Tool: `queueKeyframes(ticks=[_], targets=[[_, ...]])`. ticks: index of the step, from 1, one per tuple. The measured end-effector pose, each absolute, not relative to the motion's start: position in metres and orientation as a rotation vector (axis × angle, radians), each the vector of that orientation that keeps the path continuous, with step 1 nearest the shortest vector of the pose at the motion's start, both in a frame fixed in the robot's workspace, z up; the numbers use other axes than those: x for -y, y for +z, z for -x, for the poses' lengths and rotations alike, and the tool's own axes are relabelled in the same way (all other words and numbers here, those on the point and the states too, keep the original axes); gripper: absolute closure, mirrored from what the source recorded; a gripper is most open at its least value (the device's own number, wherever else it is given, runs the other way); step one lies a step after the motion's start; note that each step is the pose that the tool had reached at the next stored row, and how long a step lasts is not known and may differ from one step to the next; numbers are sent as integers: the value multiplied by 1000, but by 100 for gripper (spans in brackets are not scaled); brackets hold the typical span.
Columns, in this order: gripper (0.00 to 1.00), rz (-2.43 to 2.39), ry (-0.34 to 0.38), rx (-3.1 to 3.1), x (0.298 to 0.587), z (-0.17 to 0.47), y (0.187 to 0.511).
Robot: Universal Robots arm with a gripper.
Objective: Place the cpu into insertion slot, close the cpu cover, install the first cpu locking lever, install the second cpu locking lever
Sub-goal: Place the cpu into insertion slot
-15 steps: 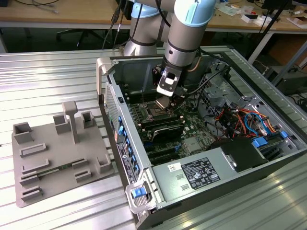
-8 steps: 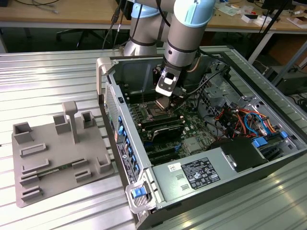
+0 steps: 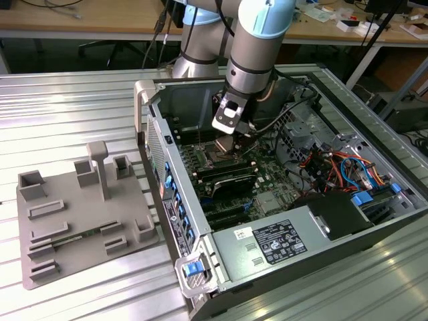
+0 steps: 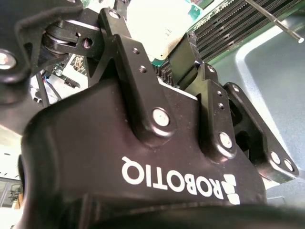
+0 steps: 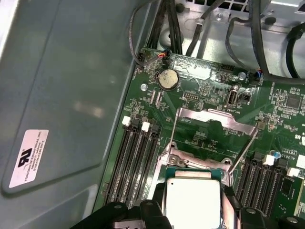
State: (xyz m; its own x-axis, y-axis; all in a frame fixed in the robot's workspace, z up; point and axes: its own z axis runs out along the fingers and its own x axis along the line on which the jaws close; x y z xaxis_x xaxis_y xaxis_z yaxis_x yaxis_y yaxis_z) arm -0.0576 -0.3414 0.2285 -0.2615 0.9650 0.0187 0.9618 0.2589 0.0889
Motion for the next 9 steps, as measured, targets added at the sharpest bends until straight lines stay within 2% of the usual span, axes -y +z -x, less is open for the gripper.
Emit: queueKeyframes(ticks=[9], targets=[[45, -1931, 126, -2423, 339, 62, 226]])
